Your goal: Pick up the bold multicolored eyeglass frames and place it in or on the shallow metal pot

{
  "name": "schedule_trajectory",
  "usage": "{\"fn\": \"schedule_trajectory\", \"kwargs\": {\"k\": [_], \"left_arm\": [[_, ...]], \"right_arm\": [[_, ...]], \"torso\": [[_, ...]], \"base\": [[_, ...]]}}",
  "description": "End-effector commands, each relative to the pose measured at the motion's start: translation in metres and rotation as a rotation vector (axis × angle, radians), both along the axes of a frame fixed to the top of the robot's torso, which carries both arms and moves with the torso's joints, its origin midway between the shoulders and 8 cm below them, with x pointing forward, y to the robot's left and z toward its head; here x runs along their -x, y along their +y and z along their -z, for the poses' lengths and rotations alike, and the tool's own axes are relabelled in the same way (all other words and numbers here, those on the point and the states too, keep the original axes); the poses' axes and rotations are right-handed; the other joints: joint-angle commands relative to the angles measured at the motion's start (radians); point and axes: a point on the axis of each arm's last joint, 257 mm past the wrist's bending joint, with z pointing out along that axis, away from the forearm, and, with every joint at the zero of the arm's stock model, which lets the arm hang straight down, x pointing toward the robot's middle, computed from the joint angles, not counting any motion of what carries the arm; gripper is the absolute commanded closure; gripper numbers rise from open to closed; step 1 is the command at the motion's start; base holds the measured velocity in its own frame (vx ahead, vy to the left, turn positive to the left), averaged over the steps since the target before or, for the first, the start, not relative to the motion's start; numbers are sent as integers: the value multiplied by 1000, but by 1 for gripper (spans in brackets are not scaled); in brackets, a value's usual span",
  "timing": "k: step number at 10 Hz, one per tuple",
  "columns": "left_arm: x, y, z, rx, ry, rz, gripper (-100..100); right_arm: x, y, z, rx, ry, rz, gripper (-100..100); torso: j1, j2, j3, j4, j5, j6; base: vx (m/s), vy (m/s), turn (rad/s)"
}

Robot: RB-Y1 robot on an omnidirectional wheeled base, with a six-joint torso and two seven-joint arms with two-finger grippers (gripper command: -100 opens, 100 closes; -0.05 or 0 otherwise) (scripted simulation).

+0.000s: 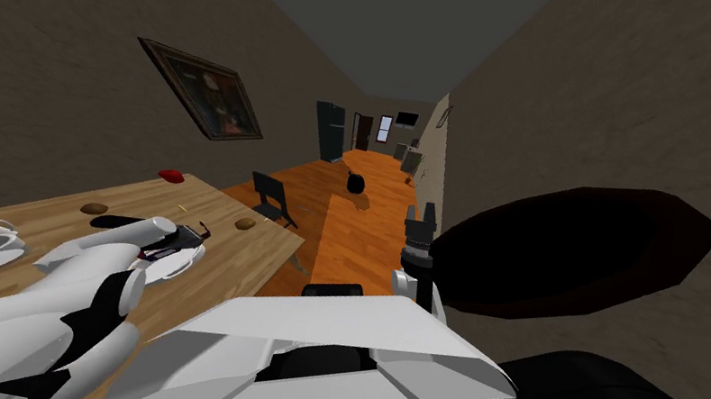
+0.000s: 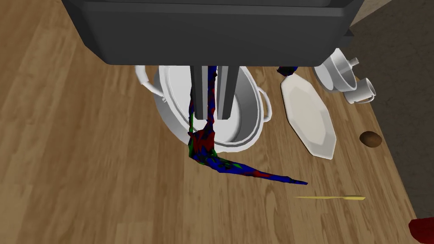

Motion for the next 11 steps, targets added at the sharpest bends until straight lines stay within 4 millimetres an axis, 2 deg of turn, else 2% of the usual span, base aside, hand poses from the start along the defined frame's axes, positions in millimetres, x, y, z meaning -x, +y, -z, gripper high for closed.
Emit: {"fn": "schedule_trajectory", "kwargs": {"k": [1,4,5,9,10,11], "left_arm": [[5,2,1,22,-4,-24,100],[8,4,2,45,-7,-46,100],[9,5,2,45,-7,-48,-100],[9,5,2,44,-6,-48,-100],[9,5,2,44,-6,-48,0],[11,14,-15,44,-6,-52,-100]], "right_arm": [[0,0,0,0,0,0,0],[0,0,0,0,0,0,0],[0,0,0,0,0,0,0],[0,0,0,0,0,0,0],[0,0,0,0,0,0,0],[0,0,0,0,0,0,0]], "torso": [[0,0,0,0,0,0],[3,-1,0,0,0,0],[-2,-5,-3,-1,0,1],[-9,-11,-6,-2,-2,1],[-9,-12,-7,-2,-2,1],[-9,-12,-7,-2,-2,1]], "base": [[-149,124,-60],[-118,130,-39],[-13,15,5],[-2,2,0],[0,0,0],[-3,-24,-27]]}}
